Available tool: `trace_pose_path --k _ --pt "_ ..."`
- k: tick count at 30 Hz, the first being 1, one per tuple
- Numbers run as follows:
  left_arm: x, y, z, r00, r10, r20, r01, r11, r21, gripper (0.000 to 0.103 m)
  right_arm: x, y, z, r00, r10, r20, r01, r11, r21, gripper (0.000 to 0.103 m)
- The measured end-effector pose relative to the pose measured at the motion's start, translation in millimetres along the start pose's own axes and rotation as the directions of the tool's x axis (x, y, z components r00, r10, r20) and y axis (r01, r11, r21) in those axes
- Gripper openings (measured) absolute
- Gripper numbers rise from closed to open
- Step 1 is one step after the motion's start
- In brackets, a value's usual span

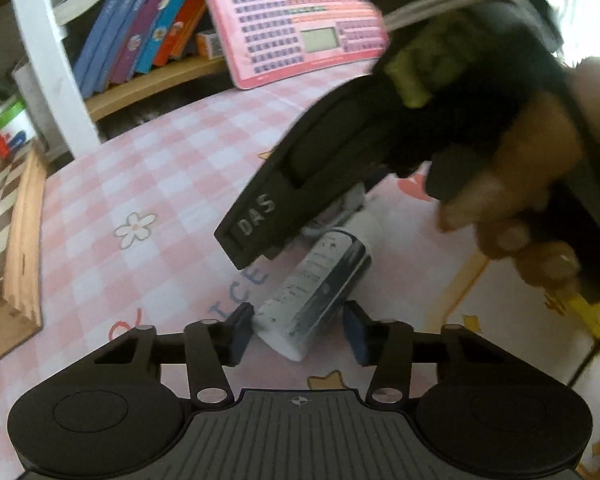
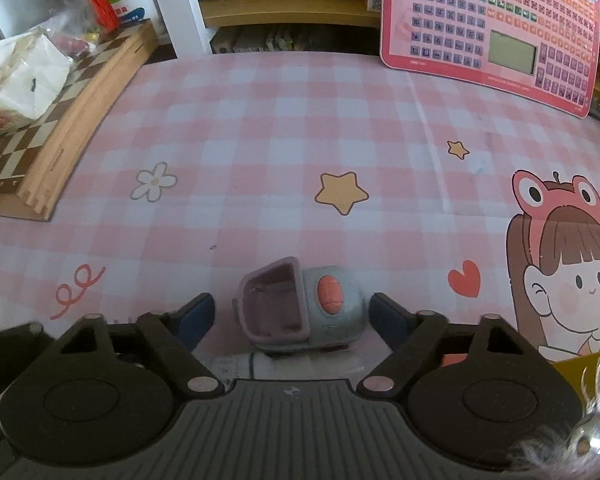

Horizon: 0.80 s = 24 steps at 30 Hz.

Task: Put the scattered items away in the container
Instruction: 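Close the left gripper on the white spray bottle while the right gripper grasps the grey toy truck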

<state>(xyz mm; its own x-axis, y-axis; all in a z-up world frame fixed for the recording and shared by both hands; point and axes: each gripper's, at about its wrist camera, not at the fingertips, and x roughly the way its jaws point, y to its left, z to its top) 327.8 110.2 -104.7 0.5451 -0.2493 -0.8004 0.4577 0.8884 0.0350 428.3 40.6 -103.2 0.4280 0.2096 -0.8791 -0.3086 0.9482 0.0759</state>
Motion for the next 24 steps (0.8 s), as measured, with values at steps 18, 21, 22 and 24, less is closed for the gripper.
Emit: trace_pose_path --k 18,21,22,24 --pt "8.0 5.4 -9.3 0.997 -0.054 0.048 0.052 0.998 0.046 0.040 -5.2 -3.3 -2.5 1.000 -0.002 0.022 0.002 0.999 -0.036 0.062" --pt "-2.6 11.3 -21.7 0.996 -0.085 0.041 0.084 0.996 0.006 0.035 -11.0 -2.4 -5.0 0.999 0.040 0.028 -0.039 0.999 -0.013 0.062" --pt "-6.4 10.3 -25.0 0.996 -0.086 0.040 0.086 0.996 -0.007 0.033 -13.9 -0.3 -5.6 0.998 0.042 0.036 -0.041 0.999 -0.016 0.062" --pt "-15.7 8.2 -34.9 0.996 -0.081 0.035 0.083 0.996 -0.044 0.032 -21.3 2.5 -6.4 0.997 0.046 0.063 -0.044 0.999 -0.029 0.062"
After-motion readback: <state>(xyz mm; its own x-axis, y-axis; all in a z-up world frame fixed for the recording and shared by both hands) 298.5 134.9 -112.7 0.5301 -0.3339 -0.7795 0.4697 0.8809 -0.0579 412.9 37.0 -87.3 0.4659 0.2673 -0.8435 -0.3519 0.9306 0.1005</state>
